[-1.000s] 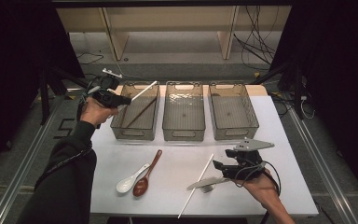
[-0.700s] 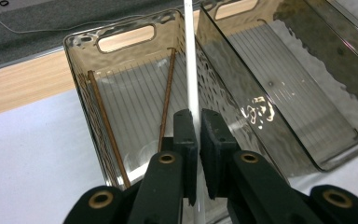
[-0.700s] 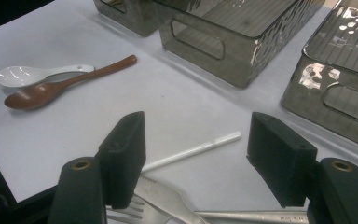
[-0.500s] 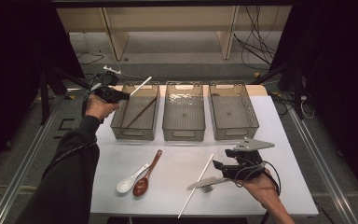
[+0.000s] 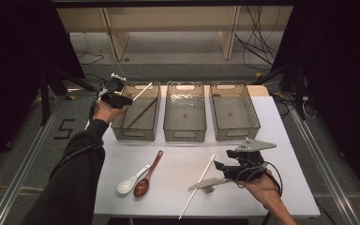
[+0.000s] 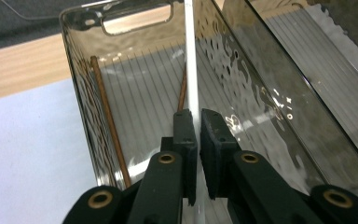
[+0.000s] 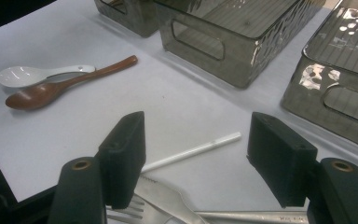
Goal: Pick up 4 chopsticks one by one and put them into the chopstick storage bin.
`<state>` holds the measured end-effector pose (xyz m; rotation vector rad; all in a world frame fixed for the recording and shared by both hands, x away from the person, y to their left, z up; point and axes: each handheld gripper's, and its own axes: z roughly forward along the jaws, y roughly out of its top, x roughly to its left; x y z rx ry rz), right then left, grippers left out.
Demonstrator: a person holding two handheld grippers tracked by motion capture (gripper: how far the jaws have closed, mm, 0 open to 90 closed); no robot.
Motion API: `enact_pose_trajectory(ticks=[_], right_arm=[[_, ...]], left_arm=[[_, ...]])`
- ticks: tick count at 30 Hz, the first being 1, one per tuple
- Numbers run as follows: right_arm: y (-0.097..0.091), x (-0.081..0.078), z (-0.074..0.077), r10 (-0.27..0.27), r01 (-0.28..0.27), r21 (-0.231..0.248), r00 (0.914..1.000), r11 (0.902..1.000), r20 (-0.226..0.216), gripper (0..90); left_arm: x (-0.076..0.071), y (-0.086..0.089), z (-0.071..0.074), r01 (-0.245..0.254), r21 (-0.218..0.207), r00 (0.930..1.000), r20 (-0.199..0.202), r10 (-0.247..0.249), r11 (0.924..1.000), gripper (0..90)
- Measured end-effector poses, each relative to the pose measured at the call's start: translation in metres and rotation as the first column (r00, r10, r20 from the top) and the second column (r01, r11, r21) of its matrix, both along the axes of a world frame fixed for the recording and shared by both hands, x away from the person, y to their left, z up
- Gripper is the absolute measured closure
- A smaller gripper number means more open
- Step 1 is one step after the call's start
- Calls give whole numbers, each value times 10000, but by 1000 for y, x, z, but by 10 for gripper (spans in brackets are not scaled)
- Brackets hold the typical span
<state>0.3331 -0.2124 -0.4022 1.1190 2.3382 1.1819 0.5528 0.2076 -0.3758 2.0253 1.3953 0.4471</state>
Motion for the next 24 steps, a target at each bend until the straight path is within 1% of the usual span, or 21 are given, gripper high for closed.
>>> enact_pose_trajectory(ticks=[1, 2, 3, 5, 7, 8, 10, 12, 15, 17, 18, 20, 22, 24], right_arm=[[0, 0, 0, 1, -1, -3, 10000, 10000, 5, 377], [0, 0, 0, -2, 2, -5, 10000, 10000, 1, 377], [0, 0, 0, 17, -17, -2, 10000, 10000, 5, 378], [0, 0, 0, 6, -6, -6, 10000, 10000, 0, 378], [0, 0, 0, 20, -20, -8, 10000, 10000, 4, 378], [0, 0, 0, 16, -16, -13, 10000, 10000, -7, 378], [0, -1, 0, 8, -8, -2, 10000, 10000, -1, 378], [0, 0, 0, 9, -9, -1, 10000, 10000, 11, 378], [0, 0, 0, -8, 8, -1, 10000, 10000, 2, 377], [1, -1, 0, -1, 1, -7, 10000, 10000, 8, 376], [1, -1, 1, 0, 0, -4, 10000, 10000, 20, 375], [0, -1, 1, -17, 17, -8, 10000, 10000, 10, 375], [0, -1, 0, -12, 12, -19, 10000, 10000, -1, 375], [1, -1, 0, 18, -18, -39, 10000, 10000, 29, 381]], left_arm=[[0, -1, -1, -4, -14, 10000, 21, 4, 10000, 837], [0, -2, -1, -28, -94, 9999, 135, 29, 10000, 831], [-1, -2, -1, 0, -249, 9998, 185, 4, 9997, 793], [-2, -4, -1, 82, -378, 9995, 303, -71, 9993, 664], [-4, -5, 1, 182, -438, 9991, 387, -165, 9989, 638], [-5, -6, 2, 250, -413, 9990, 388, -234, 9988, 616], [-9, -9, 5, 399, -494, 9987, 341, -383, 9980, 571], [-14, -14, 9, 607, -493, 9977, 316, -592, 9969, 522], [-27, -23, 17, 974, -746, 9950, 278, -956, 9924, 449], [-39, -29, 22, 1252, -947, 9919, 355, -1223, 9876, 406], [-46, -32, 23, 1387, -955, 9899, 428, -1352, 9857, 395], [-57, -36, 25, 1598, -1051, 9867, 468, -1556, 9815, 368], [-69, -38, 24, 1742, -1301, 9843, 529, -1686, 9761, 351], [-81, -38, 22, 1796, -1567, 9831, 644, -1714, 9712, 339]])
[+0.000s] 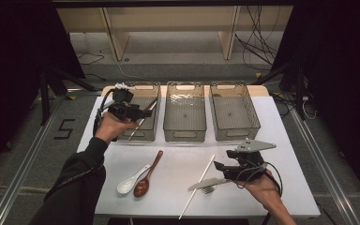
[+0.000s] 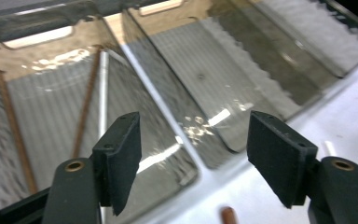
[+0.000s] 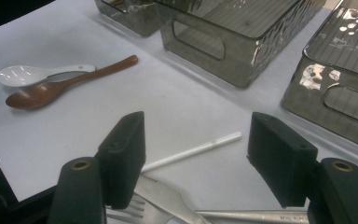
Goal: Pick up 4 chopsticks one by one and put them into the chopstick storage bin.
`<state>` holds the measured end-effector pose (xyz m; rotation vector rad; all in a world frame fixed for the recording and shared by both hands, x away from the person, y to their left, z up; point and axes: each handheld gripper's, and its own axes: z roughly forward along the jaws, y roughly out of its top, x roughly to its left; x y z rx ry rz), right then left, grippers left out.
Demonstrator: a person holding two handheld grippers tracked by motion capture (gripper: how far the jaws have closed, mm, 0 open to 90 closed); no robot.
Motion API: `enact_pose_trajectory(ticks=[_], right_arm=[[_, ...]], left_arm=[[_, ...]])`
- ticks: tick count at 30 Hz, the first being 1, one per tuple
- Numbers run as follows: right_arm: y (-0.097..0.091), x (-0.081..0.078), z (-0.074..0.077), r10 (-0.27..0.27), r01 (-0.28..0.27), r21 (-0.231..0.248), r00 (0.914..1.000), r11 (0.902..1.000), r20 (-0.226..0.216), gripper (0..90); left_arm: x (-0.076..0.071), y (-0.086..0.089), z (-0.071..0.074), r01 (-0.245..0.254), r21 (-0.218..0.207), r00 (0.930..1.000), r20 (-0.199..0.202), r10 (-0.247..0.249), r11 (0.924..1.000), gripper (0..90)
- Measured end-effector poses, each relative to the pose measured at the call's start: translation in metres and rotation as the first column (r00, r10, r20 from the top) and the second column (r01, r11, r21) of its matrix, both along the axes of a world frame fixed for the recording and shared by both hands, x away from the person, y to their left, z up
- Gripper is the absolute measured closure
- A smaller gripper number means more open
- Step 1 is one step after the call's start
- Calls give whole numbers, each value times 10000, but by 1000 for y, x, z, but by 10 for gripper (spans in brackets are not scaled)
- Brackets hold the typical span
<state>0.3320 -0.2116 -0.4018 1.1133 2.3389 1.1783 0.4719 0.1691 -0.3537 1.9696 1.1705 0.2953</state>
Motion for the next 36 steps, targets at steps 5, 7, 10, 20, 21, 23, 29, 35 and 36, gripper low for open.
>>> enact_pose_trajectory(ticks=[5, 7, 10, 20, 21, 23, 29, 35, 36], right_arm=[[1, 1, 0, 15, -16, -60, 10000, 10000, -7, 405], [2, 1, -2, 1, -2, -124, 10000, 9999, -35, 416], [2, 2, -3, 10, -11, -157, 10000, 9999, -72, 440], [4, 3, -5, 78, -83, -368, 9999, 9993, -141, 552], [4, 3, -5, 43, -49, -362, 9999, 9993, -145, 567], [4, 3, -5, 38, -44, -364, 9999, 9993, -154, 586], [3, 3, -5, 13, -19, -354, 9999, 9994, -158, 514], [4, 3, -4, -103, 101, -291, 9999, 9995, -82, 422], [4, 3, -4, -95, 93, -274, 9999, 9996, -63, 416]], left_arm=[[-28, -5, -7, 405, -6, 9991, 99, -405, 9992, 318], [-40, -6, -11, 589, 21, 9983, 45, -589, 9983, 306], [-55, -7, -17, 656, 97, 9978, -2, -656, 9978, 295], [-85, -21, -40, 1043, 249, 9945, 85, -1045, 9942, 262], [-87, -22, -41, 1091, 241, 9940, 78, -1093, 9937, 258], [-92, -25, -42, 1176, 263, 9929, 132, -1180, 9927, 247], [-105, -35, -49, 1387, 412, 9903, 10, -1389, 9895, 228], [-122, -53, -62, 1779, 722, 9840, -214, -1768, 9814, 211], [-125, -57, -65, 1930, 816, 9811, -292, -1912, 9778, 205]])
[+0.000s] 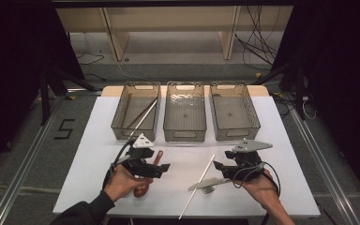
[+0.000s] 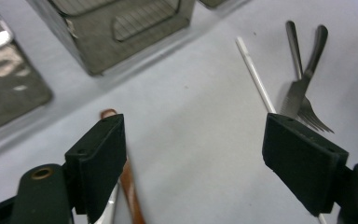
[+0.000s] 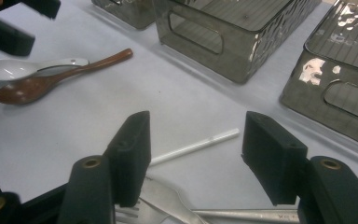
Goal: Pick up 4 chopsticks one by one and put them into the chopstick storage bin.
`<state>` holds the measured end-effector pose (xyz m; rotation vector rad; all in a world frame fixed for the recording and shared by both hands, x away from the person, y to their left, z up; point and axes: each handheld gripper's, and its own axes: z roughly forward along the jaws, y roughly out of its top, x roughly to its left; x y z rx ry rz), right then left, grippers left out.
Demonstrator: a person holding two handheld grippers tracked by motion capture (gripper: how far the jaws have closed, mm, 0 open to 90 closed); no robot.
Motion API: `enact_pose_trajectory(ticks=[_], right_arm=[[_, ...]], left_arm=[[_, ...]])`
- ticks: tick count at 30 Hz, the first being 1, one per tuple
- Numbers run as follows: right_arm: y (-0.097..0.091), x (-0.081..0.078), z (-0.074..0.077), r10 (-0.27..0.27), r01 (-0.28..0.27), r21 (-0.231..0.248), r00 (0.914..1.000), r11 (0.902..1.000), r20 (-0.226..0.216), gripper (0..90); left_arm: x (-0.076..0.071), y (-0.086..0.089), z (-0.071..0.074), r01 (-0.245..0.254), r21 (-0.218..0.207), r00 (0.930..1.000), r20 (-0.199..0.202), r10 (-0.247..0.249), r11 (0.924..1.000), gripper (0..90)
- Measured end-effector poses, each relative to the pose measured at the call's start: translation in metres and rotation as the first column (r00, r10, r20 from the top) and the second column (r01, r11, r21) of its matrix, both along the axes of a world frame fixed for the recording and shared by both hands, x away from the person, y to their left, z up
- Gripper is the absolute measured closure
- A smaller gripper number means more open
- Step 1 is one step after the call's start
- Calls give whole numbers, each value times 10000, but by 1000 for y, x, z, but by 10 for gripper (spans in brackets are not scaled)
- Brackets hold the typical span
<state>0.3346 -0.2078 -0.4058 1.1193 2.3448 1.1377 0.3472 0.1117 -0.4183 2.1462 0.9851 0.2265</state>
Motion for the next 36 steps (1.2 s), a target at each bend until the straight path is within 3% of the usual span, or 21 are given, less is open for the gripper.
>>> enact_pose_trajectory(ticks=[9, 24, 36], right_arm=[[0, 0, 1, -58, 58, 46, 10000, 10000, 47, 377], [0, -1, 3, -228, 221, 253, 9994, 9994, 265, 282], [0, -1, 3, -166, 160, 236, 9995, 9996, 267, 283]], left_arm=[[-14, -31, -16, 741, 542, 9969, -293, -726, 9958, 174], [-21, -63, -28, 1326, 911, 9900, -614, -1273, 9870, 158], [-23, -84, -42, 1701, 1658, 9834, -916, -1566, 9714, 156]])
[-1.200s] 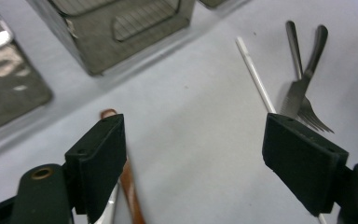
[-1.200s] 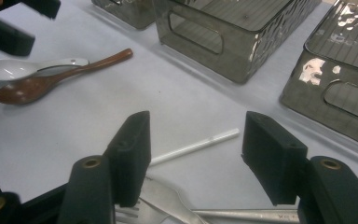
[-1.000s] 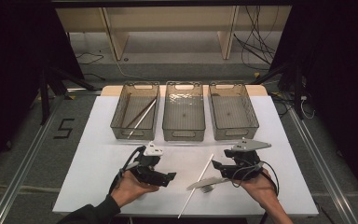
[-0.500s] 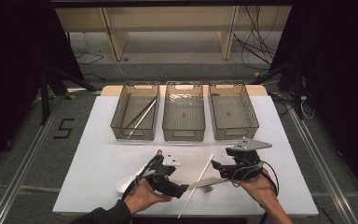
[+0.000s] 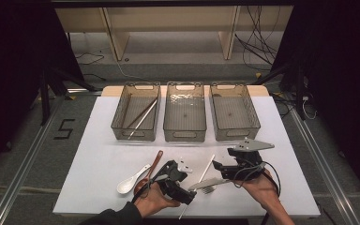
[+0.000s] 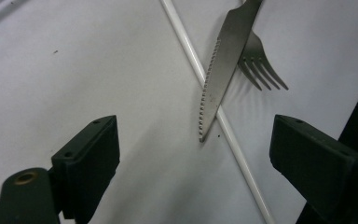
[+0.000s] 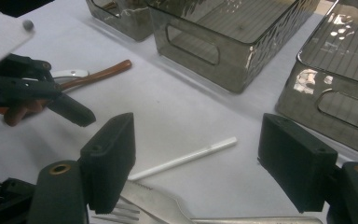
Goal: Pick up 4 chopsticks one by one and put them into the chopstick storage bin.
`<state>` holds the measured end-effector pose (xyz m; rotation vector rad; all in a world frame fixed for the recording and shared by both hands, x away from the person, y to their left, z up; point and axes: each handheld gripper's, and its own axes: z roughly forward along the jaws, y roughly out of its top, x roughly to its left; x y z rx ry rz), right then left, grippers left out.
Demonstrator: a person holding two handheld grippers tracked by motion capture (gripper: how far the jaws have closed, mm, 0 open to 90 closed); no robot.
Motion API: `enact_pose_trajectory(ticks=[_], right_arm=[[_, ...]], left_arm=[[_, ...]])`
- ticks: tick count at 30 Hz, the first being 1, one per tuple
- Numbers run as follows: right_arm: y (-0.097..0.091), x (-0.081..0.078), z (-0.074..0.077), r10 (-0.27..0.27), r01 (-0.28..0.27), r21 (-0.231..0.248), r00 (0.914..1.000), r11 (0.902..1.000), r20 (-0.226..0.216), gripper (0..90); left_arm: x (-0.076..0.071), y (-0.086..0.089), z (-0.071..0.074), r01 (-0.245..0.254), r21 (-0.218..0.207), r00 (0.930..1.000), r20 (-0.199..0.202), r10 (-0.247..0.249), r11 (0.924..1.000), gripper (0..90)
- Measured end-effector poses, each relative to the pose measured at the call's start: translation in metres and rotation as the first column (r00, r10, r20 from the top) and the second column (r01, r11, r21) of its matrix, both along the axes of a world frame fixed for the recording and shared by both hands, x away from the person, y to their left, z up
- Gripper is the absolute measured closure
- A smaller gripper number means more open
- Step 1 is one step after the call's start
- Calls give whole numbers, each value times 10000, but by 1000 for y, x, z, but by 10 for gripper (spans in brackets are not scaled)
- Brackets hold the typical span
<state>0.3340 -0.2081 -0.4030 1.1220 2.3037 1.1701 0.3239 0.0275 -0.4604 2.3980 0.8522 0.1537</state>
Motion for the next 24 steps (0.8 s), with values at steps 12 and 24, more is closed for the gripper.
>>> enact_pose_trajectory(ticks=[12, 24], right_arm=[[-1, 0, 0, 25, -25, 9, 10000, 10000, -13, 289], [-1, 0, 0, 37, -37, 7, 10000, 10000, -10, 293]], left_arm=[[0, -11, -13, 183, 634, 9998, -68, -179, 9978, 182], [3, -12, -15, 328, 1138, 9995, -68, -323, 9930, 244]])
